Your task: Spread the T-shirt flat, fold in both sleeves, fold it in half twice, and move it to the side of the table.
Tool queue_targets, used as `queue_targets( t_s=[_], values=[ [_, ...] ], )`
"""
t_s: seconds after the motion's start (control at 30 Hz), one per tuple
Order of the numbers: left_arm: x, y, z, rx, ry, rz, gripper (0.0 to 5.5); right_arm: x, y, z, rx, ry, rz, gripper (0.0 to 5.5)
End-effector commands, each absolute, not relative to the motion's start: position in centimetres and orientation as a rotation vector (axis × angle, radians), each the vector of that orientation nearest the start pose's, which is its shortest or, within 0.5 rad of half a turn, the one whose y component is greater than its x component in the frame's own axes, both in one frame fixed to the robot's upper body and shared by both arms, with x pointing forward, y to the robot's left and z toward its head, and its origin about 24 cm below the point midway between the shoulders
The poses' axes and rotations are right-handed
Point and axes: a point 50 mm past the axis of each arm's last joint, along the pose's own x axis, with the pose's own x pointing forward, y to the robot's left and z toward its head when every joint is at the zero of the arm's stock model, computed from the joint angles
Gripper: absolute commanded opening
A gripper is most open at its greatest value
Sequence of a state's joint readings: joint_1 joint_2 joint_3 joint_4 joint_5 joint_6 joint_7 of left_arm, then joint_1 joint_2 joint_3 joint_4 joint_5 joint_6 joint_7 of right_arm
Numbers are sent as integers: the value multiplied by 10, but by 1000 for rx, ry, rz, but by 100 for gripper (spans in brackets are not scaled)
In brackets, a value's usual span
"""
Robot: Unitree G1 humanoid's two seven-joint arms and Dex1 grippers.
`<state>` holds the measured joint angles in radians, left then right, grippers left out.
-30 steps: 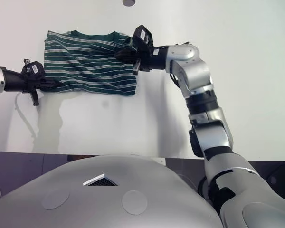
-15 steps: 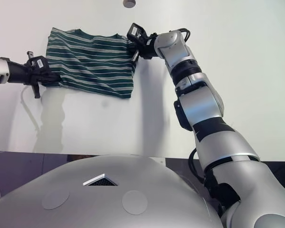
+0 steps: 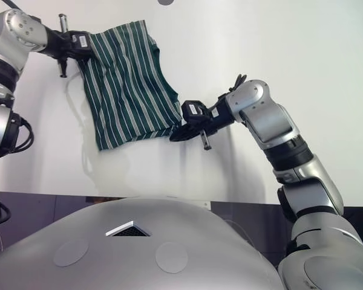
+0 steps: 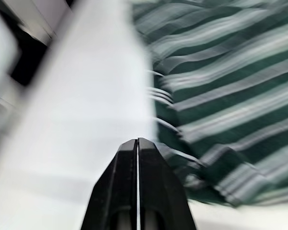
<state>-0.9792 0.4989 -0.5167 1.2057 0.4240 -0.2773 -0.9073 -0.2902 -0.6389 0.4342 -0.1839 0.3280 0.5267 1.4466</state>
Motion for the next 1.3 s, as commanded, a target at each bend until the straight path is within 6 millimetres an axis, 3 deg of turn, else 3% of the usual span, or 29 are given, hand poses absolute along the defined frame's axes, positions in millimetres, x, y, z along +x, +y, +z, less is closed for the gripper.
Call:
queue_targets(
  t_s=[0.03,0.13,0.17,0.27,0.4,0.47,0.63,0.77,0.87,0.97,1.03,1.1,1.13,1.2,1.23,1.3],
  values=[
    [377,193,104,974,451,-1032,0,231,-133,102,-88,475,1663,3],
    [373,207,119,867,354,-1054,0,267,-132,131,49,295,1452,3],
    [368,213,125,819,323,-1067,0,286,-125,129,74,287,1345,3],
    [337,228,130,716,321,-1157,0,322,-94,104,97,371,1156,3],
    [296,234,120,621,404,-1161,0,342,-65,68,86,493,1056,3],
    [284,232,115,572,423,-1131,0,345,-63,48,66,577,986,3],
    [268,232,117,517,447,-1067,0,343,-90,10,-42,718,819,3],
    [262,236,118,502,462,-1028,0,329,-131,-14,-91,806,760,3],
    [258,233,114,498,454,-1019,0,318,-167,-20,-71,819,721,3],
    [256,231,107,500,445,-1003,0,303,-203,-13,-108,781,681,3],
    [261,229,102,530,373,-944,0,310,-206,7,-250,585,650,3],
    [266,227,101,560,288,-907,43,323,-193,52,-357,259,610,48],
    [267,226,102,613,240,-907,64,320,-187,77,-388,115,639,70],
    [254,225,95,818,190,-1014,99,295,-188,111,-545,-28,783,110],
    [247,226,91,897,183,-1076,111,282,-191,117,-616,-34,855,124],
    [231,227,81,1045,178,-1214,144,245,-200,111,-753,62,1051,161]
  ],
)
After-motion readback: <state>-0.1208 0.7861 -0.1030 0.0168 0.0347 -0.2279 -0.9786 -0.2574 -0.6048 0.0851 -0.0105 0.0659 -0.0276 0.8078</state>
